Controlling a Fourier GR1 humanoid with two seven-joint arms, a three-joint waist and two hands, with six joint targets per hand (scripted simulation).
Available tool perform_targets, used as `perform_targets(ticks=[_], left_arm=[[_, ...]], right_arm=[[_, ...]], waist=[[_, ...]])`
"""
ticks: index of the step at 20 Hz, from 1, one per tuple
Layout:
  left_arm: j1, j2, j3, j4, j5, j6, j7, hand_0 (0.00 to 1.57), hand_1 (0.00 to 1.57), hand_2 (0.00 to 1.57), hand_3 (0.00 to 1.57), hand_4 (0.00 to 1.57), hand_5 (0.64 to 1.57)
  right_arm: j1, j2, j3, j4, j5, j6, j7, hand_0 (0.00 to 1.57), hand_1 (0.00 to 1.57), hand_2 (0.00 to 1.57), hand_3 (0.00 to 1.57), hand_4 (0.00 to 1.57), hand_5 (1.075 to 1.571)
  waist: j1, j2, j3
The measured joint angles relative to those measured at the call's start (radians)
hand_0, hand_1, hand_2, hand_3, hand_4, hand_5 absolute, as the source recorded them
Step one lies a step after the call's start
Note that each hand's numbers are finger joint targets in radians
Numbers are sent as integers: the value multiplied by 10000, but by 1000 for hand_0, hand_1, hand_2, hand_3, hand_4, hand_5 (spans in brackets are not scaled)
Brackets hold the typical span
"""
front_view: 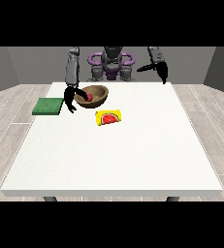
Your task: Pick the cup and pour the ball into the bowl, then pick the bowl and place it on the pad
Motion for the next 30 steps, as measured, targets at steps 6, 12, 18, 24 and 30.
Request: perform_targets(ticks=[6,12,18,24,30], left_arm=[[-148,-66,-177,-23,74,-275,66,0,0,0,0,824,1497],[288,120,244,815,323,-460,-184,0,0,0,0,978,1422],[1096,489,972,1954,657,-596,-320,0,0,0,0,1006,1407],[1474,780,1421,2250,775,-557,-468,0,0,0,0,1017,1424],[1141,833,1474,1872,955,-822,-596,0,0,0,0,1217,1481]], right_arm=[[248,-582,770,-138,1620,-2367,502,1571,1571,1571,1383,910,1563],[-76,-613,1533,-93,2508,-3362,3404,1571,1571,1571,973,823,1561],[-745,-723,2464,-612,3151,-2921,6727,1571,1571,1571,785,816,1568],[-660,-1383,2381,-1550,2874,-1799,7967,1571,1571,1571,728,777,1571],[-887,-2506,1445,-1716,2368,-1184,7703,1571,1571,1571,466,834,1570]], waist=[[563,-27,-130],[173,-996,105],[-1041,-2569,237],[-1763,-2893,278],[-1367,-1922,290]])
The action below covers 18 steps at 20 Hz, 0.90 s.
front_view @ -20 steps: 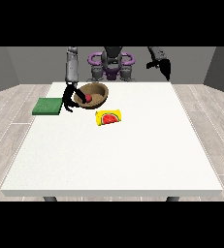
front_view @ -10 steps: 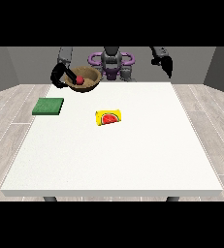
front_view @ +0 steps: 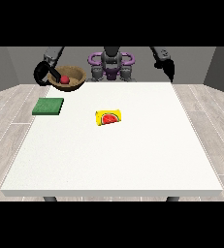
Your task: Pick the cup and pour the ball into the bowl, then pick the bowl and place it on the pad
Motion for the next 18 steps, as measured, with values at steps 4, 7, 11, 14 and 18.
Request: perform_targets(ticks=[4,7,11,14,18], left_arm=[[-274,629,511,-330,546,-609,-25,0,0,0,0,1324,1546],[-496,1706,1444,-232,1322,-1418,-55,0,0,0,0,1296,1571],[-562,2892,2494,291,2114,-2444,-508,0,0,0,0,1266,1571],[-631,3669,3159,925,2570,-3141,-894,0,0,0,0,1213,1565],[-776,4202,3534,1366,2846,-3520,-1013,0,0,0,0,1185,1559]], right_arm=[[162,-1018,-610,317,-249,556,-745,1571,1571,1571,0,919,1571],[365,-1415,-1051,452,-505,705,-1346,1571,1571,1571,0,864,1570],[377,-1685,-1435,513,-677,618,-1929,1571,1571,1571,0,796,1566],[323,-1773,-1634,540,-849,722,-2270,1571,1571,1571,0,763,1567],[115,-1841,-1833,859,-929,629,-2575,1571,1571,1571,252,544,1561]], waist=[[357,576,4],[516,968,7],[744,1576,4],[716,1991,3],[718,2250,3]])
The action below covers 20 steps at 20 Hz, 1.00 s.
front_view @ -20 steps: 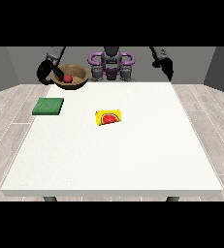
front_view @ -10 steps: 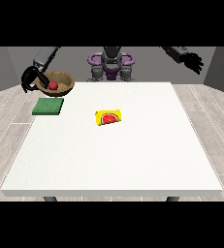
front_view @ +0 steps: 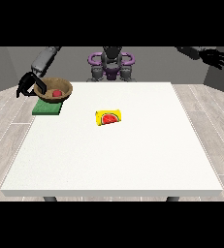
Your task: Pick the cup and pour the ball into the bowl, then pick the bowl and place it on the pad
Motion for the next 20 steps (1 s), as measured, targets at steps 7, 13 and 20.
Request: perform_targets(ticks=[7,13,20], left_arm=[[-217,234,135,-296,251,-157,-79,0,0,0,0,1174,1549],[-154,381,102,50,186,-274,-114,0,0,0,0,1078,1567],[-2,-1204,-1361,-1322,-274,714,1522,0,0,0,0,902,1559]], right_arm=[[-485,-712,-655,1054,-177,-307,-173,420,420,562,917,0,1518],[-822,-785,-497,1315,-202,73,308,0,0,0,119,0,1369],[-1208,-773,17,1518,77,597,1216,0,0,0,0,476,1434]], waist=[[223,730,7],[190,401,4],[67,-1634,8]])
